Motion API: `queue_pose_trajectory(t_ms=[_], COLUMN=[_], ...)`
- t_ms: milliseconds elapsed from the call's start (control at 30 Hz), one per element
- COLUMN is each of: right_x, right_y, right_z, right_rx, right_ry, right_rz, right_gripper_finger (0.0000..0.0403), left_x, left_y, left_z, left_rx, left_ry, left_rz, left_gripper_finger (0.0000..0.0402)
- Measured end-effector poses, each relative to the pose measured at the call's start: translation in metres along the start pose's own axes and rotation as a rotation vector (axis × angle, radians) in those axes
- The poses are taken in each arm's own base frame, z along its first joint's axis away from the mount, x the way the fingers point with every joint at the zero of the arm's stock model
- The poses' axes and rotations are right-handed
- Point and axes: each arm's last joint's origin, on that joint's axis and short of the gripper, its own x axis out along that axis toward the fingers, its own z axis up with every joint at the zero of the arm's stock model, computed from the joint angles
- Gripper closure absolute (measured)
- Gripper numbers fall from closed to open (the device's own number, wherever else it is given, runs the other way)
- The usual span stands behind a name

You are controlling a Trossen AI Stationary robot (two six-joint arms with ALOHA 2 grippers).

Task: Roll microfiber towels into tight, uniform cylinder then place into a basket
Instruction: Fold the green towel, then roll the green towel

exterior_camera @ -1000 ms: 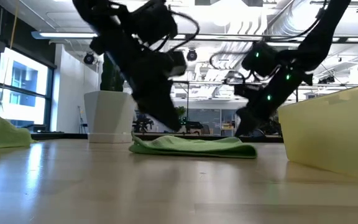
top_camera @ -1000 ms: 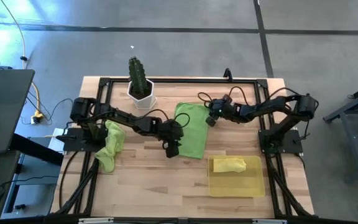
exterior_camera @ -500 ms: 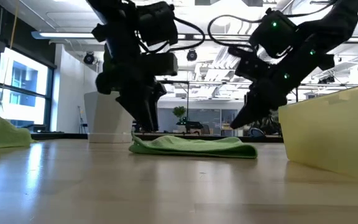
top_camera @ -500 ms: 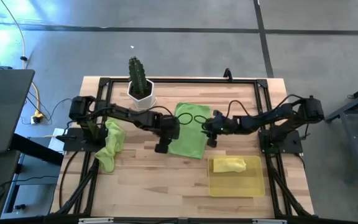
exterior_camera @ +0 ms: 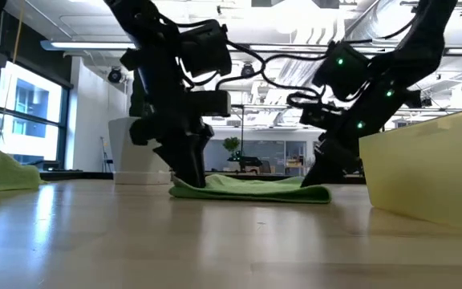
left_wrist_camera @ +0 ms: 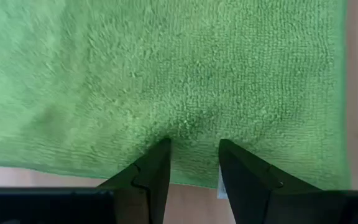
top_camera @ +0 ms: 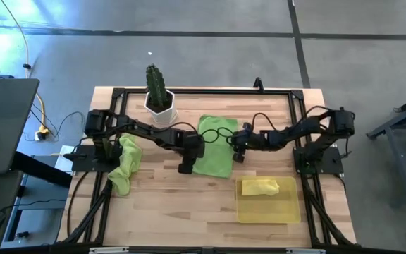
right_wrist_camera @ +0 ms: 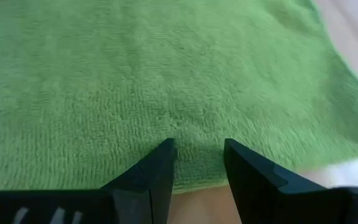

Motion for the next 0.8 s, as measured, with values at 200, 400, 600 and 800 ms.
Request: queue_pose_trajectory(t_ms=[200,400,600,800], right_x=[0.013,0.016,-0.008,-0.04], right_y=[-0.028,-0.053,-0.048,-0.033], right_z=[0.001,0.003,0.017,0.015], right_rx=[-0.071,-0.097,-0.182,-0.323], right_ry=[-0.019,-0.042,-0.1,-0.047], right_rz=[-0.102,-0.166,-0.153,0.073], right_gripper_finger=[0.027,0.027,0.027,0.027], left_x=[0.0,0.0,-0.006,-0.015], left_y=[0.016,0.029,0.025,0.007], left_z=[-0.002,-0.005,0.0,0.007], left_rx=[-0.155,-0.282,-0.186,0.083], left_ry=[0.0,-0.008,-0.012,-0.004], left_rz=[0.074,0.099,0.112,0.089], left_gripper_finger=[0.0275,0.0275,0.0275,0.0275])
